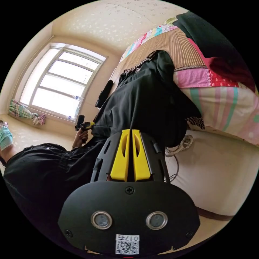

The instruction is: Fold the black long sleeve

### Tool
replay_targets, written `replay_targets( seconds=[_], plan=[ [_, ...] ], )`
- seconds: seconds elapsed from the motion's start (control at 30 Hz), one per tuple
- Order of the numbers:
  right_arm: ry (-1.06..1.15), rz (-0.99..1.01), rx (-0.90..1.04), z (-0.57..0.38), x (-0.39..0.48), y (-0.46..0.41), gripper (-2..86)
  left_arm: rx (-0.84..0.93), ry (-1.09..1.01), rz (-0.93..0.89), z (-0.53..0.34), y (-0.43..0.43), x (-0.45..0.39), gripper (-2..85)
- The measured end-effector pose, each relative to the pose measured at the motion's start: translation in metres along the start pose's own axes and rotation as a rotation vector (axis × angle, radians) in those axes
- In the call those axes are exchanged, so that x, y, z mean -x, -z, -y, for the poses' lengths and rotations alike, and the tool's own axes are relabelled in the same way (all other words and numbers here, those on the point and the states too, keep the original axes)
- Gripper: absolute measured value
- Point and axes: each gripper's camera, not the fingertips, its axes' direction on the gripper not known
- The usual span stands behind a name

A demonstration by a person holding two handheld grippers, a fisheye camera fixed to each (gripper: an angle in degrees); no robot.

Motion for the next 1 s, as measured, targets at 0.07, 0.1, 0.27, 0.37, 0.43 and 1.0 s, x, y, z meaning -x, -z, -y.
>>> replay_targets(
  seconds=[0.07, 0.1, 0.27, 0.37, 0.43, 1.0],
  plan=[
    [0.099, 0.047, 0.029, 0.006, 0.020, 0.040, 1.9, 0.068, -0.067, 0.005, -0.002, 0.029, -0.021, 0.4],
    [0.121, 0.062, 0.035, 0.006, 0.026, 0.050, 1.8, 0.097, -0.105, 0.042, -0.006, 0.051, -0.037, 0.4],
    [0.312, 0.129, 0.079, -0.010, 0.078, 0.102, 2.1, 0.150, -0.149, 0.032, -0.029, 0.117, -0.063, 2.5],
    [0.221, -0.030, 0.121, -0.003, 0.072, 0.100, 3.4, 0.053, -0.012, 0.055, -0.040, 0.155, -0.039, 5.8],
    [0.151, -0.113, 0.104, 0.011, 0.061, 0.102, 4.9, -0.088, 0.029, 0.114, -0.040, 0.187, -0.037, 8.9],
    [-0.076, -0.326, -0.053, 0.319, 0.038, 0.002, 8.3, -0.059, 0.134, 0.237, 0.214, 0.167, -0.026, 13.1]
  ],
)
